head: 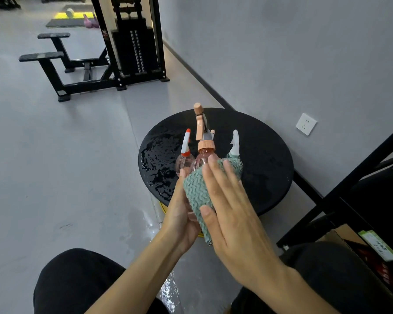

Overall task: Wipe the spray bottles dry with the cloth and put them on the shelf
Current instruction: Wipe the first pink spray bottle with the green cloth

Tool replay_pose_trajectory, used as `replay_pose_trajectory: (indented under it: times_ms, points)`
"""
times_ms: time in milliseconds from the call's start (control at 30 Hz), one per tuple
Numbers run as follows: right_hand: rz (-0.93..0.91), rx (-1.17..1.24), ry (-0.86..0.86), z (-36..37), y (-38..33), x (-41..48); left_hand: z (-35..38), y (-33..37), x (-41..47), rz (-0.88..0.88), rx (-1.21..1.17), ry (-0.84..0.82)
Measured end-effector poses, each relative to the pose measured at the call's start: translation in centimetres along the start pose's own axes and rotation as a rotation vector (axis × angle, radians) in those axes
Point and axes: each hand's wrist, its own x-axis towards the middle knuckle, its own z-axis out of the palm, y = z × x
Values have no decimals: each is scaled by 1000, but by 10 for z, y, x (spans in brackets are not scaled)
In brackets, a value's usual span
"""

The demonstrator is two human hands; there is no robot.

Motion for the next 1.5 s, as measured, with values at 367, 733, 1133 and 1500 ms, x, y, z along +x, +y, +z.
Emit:
replay_pose_trajectory:
  times_ms: [367,733,1133,1500]
  points:
    - [57,90,-1,-9,5,24,2,3,-3,-17,-20,-91]
    - [112,191,26,-16,16,36,2,-4,-5,-97,11,-93]
    - [59,29,-13,-2,5,2,2,-1,-5,-88,-24,-45]
    - [27,-12,-52,-6,-2,0,5,0,-10,-62,-117,-82]
